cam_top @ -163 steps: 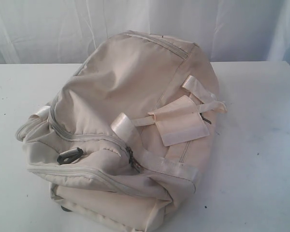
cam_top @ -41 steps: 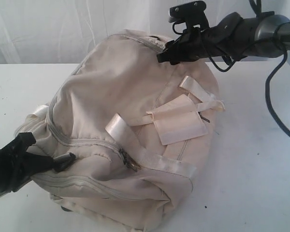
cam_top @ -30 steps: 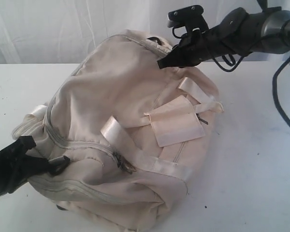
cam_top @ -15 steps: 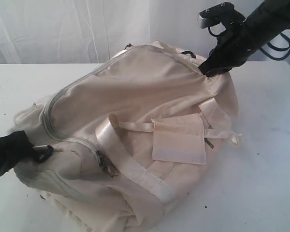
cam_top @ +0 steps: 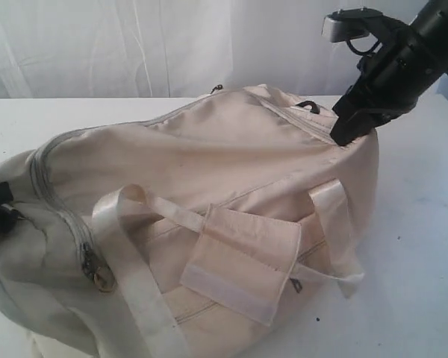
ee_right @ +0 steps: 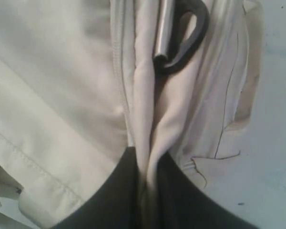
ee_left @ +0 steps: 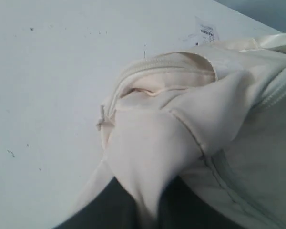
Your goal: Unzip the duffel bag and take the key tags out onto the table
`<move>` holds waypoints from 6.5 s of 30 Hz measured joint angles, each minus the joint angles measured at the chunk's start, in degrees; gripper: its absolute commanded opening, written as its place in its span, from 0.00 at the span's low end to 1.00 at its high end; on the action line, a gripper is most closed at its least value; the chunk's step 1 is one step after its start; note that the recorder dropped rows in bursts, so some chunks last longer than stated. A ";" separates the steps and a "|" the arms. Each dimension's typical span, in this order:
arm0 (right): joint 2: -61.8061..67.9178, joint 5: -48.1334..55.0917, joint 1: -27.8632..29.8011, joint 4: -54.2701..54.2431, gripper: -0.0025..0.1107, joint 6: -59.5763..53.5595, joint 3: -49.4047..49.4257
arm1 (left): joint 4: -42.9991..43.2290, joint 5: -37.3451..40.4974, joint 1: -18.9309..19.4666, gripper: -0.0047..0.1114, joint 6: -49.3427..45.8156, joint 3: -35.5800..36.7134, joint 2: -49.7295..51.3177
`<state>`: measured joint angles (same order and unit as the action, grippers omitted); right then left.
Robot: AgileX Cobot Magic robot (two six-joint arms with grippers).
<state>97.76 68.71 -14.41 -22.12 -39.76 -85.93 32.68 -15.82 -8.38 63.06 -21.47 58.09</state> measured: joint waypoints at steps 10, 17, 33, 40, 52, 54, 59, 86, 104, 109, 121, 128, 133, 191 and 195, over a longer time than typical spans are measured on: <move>-14.49 0.83 -0.12 1.80 0.02 7.88 10.30 | 10.35 7.33 -0.31 0.04 1.47 -7.82 -0.72; -24.96 1.38 -0.21 3.06 0.02 13.67 18.16 | 12.95 3.70 -0.54 0.04 2.09 -7.94 -0.13; -24.87 -12.11 0.09 -0.52 0.02 17.73 26.67 | 29.61 -3.76 -0.54 0.04 5.15 -15.42 7.14; -23.64 -13.66 0.09 -6.82 0.02 14.13 26.76 | 41.58 -3.21 -0.12 0.04 16.31 -16.77 7.26; -23.64 -14.05 0.09 -7.22 0.37 12.23 27.04 | 46.07 -9.77 0.30 0.53 20.41 -17.82 8.59; -23.64 -14.17 0.09 -6.35 0.48 12.13 26.52 | 46.89 -10.14 0.30 0.62 20.62 -17.94 8.46; -25.18 -16.17 0.09 -5.74 0.56 12.15 23.64 | 47.38 -9.47 0.30 0.64 21.82 -18.55 6.58; -24.41 -22.35 -5.63 -10.90 0.56 -10.99 15.69 | 66.30 -10.32 0.30 0.64 52.91 -1.48 -16.06; -22.09 -20.96 -6.61 -10.68 0.56 -10.90 15.69 | 66.52 0.93 0.30 0.48 51.62 0.38 -16.40; -22.09 -20.96 -6.61 -10.68 0.56 -10.77 15.69 | 66.42 -5.34 0.30 0.50 55.16 0.38 -16.06; -20.97 -23.43 -6.70 -5.10 0.61 -9.52 15.69 | 66.42 -4.98 0.30 0.46 57.42 6.92 -15.16; -16.44 -24.93 -6.70 -6.36 0.61 -5.43 15.69 | 66.23 -6.18 0.30 0.11 57.65 7.15 -15.08; -12.91 -24.10 -6.70 -11.47 0.61 -4.12 15.69 | 66.33 -2.19 0.30 0.04 56.81 7.29 -15.08; -16.45 -28.98 -8.96 -11.89 0.59 -10.00 15.25 | 66.62 7.91 -0.34 0.04 44.96 -1.85 -7.63; -16.20 -26.92 -19.10 -21.61 0.54 -24.83 15.25 | 66.62 7.28 -0.27 0.04 44.86 -1.85 -7.63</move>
<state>81.57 41.79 -33.51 -43.72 -64.59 -70.68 99.30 -8.54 -8.64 107.92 -23.31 50.46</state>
